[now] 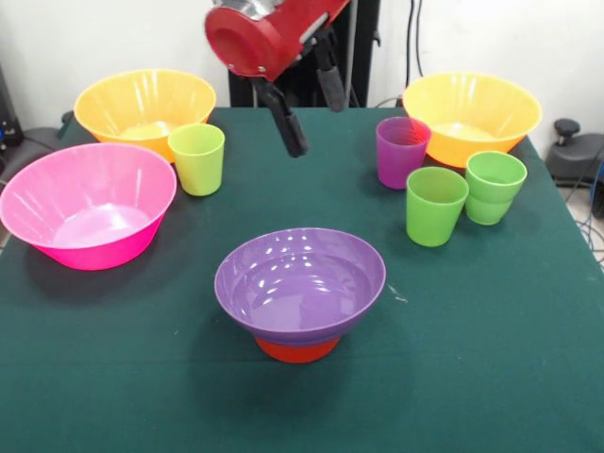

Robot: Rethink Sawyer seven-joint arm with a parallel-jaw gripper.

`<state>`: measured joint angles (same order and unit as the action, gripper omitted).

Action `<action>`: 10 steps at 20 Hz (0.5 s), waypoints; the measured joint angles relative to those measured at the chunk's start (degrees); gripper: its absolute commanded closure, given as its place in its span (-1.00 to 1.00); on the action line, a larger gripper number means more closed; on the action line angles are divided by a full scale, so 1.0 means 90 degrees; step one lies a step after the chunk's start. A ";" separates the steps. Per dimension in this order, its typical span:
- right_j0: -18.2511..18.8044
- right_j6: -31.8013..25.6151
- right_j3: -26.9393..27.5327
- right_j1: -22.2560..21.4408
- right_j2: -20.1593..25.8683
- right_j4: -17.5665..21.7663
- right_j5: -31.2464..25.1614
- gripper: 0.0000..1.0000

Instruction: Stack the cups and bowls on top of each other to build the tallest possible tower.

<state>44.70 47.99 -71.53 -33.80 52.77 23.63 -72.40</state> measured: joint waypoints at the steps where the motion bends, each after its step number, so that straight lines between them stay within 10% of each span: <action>1: 0.0001 0.0000 0.0108 0.0002 -0.0020 0.0001 -0.0001 -1.00; 10: -0.0005 0.0000 0.0647 0.0007 -0.0048 0.0003 -0.0234 -1.00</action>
<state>44.66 47.99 -65.70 -33.74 52.34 23.65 -74.50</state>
